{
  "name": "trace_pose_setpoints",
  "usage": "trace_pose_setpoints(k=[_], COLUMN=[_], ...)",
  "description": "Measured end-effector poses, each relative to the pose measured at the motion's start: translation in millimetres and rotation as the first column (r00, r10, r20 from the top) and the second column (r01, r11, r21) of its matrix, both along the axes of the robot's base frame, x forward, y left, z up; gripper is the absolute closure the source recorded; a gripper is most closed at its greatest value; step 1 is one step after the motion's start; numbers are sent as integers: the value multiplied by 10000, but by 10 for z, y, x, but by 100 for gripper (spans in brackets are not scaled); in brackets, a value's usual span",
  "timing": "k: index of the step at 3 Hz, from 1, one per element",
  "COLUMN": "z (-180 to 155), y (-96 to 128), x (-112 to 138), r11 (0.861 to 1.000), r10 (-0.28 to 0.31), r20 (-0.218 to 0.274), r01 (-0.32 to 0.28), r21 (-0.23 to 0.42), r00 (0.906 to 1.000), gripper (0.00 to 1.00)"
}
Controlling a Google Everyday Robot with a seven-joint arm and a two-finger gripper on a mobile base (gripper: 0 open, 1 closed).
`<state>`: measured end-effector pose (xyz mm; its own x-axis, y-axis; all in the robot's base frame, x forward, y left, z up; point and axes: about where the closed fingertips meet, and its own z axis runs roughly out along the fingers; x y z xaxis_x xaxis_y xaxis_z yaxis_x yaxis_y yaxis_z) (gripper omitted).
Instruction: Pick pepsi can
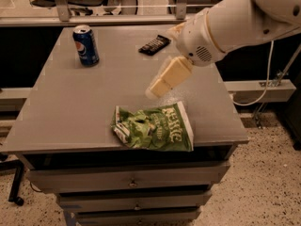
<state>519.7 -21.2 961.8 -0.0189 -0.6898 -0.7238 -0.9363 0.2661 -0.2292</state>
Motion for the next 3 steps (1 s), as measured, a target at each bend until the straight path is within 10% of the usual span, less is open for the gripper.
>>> trace_pose_setpoints(k=[3], z=[52], y=[1109], x=[980], r11=[9728], r10=[16], r20=[1418], r01=[-343], r21=[2289], r00=[9899], gripper=[0])
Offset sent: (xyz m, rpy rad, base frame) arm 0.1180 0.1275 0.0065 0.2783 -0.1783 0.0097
